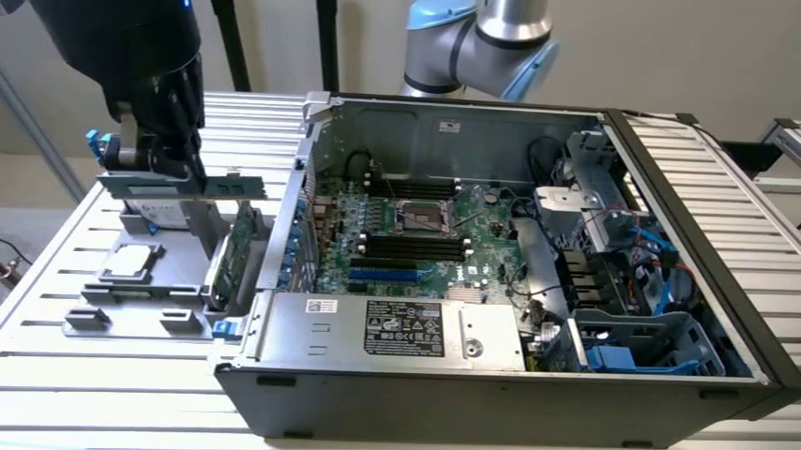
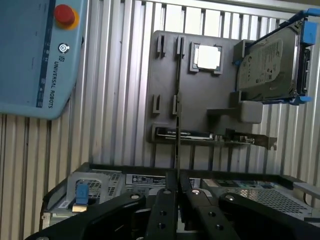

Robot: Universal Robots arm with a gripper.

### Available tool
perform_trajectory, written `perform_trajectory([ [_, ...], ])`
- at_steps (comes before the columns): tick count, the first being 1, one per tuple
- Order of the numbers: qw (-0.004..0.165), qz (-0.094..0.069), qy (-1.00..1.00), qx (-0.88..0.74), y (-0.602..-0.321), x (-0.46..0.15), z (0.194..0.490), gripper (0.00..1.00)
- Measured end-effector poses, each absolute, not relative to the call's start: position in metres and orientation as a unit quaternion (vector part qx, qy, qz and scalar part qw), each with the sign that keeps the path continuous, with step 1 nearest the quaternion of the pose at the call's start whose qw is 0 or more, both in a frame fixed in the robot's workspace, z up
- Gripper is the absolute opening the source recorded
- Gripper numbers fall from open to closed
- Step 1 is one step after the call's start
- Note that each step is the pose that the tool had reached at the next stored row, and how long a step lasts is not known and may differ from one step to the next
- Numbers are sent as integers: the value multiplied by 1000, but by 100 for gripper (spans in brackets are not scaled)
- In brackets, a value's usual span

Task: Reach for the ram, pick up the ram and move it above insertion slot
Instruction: 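Pick up the ram and move it above insertion slot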

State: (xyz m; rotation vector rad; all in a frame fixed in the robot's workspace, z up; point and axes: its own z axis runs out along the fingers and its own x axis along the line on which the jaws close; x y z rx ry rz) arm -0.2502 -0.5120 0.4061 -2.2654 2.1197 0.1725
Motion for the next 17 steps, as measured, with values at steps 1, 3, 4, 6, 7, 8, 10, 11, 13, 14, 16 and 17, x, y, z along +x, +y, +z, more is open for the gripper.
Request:
perform_trajectory([
  [1, 18, 56, 682, -729, -512, -246, 407, 13],
  [3, 19, 58, 682, -729, -512, -237, 410, 13],
  [4, 20, 58, 682, -729, -512, -232, 411, 13],
  [6, 21, 59, 682, -729, -512, -223, 412, 13],
  [7, 22, 60, 681, -729, -512, -218, 413, 13],
  [8, 22, 60, 681, -729, -512, -214, 413, 13],
  [10, 23, 61, 681, -729, -512, -205, 413, 13],
  [11, 23, 61, 681, -729, -512, -200, 413, 13],
  [13, 23, 62, 681, -729, -512, -191, 413, 13],
  [14, 23, 62, 681, -729, -512, -186, 413, 13],
  [16, 24, 62, 681, -730, -512, -177, 413, 13],
  [17, 24, 62, 680, -730, -512, -173, 413, 13],
])
